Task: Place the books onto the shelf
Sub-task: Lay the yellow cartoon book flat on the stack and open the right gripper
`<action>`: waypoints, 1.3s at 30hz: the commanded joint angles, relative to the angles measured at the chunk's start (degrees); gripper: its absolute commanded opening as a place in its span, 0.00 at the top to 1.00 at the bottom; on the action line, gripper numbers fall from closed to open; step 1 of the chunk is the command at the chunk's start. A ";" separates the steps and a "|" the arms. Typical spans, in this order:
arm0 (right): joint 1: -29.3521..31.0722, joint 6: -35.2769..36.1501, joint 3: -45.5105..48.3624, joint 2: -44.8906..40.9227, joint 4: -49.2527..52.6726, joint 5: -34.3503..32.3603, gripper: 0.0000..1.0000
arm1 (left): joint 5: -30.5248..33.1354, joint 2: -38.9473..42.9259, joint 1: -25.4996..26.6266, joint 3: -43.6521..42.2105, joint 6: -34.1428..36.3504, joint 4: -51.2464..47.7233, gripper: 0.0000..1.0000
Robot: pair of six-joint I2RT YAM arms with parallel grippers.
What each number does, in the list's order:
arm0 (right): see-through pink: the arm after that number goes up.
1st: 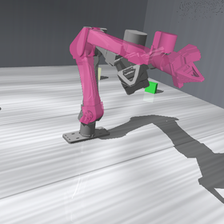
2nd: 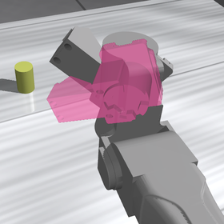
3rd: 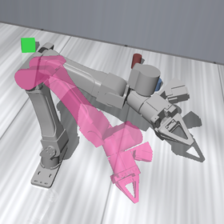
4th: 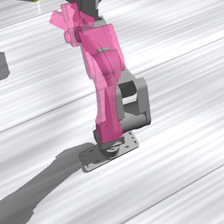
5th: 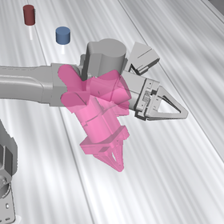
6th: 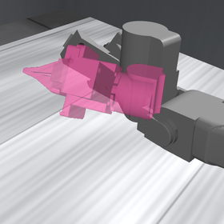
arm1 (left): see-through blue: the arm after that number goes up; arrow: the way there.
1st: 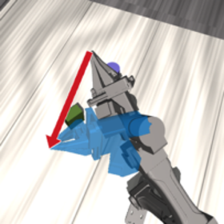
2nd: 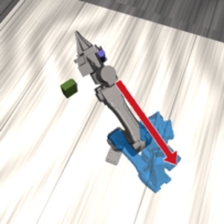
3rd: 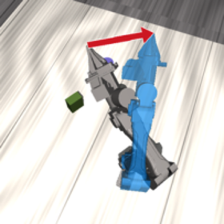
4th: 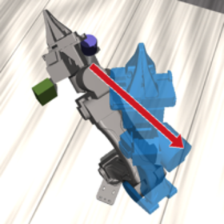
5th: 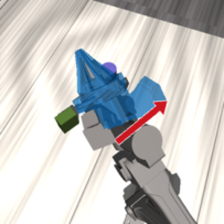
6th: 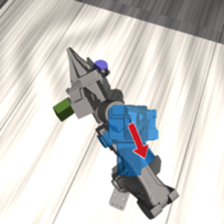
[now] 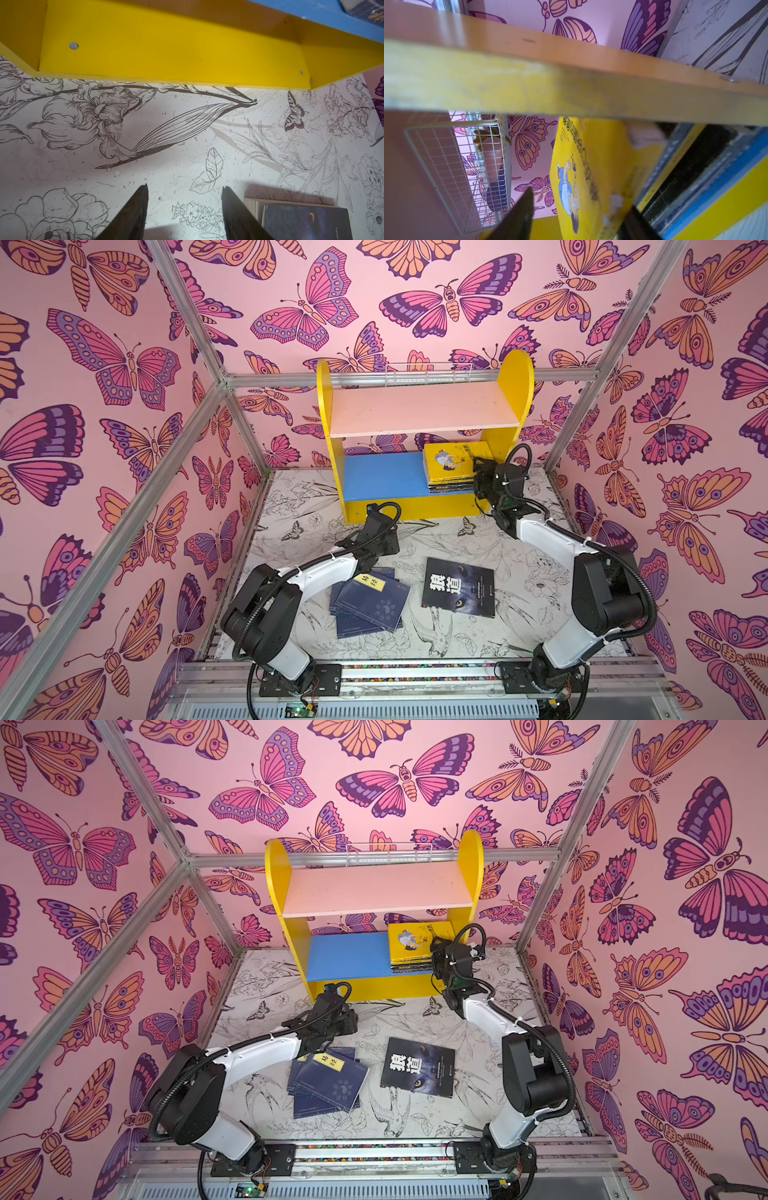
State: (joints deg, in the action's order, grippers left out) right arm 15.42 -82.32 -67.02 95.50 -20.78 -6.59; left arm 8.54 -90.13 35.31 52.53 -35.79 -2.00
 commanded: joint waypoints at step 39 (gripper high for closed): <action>1.89 14.04 -11.45 0.87 27.95 10.98 1.00 | 1.66 -1.45 0.33 0.97 0.92 -3.08 0.41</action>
State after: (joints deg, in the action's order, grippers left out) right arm 16.99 -68.55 -75.96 95.48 6.24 3.88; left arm 9.02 -91.77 35.33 52.77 -35.79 -3.25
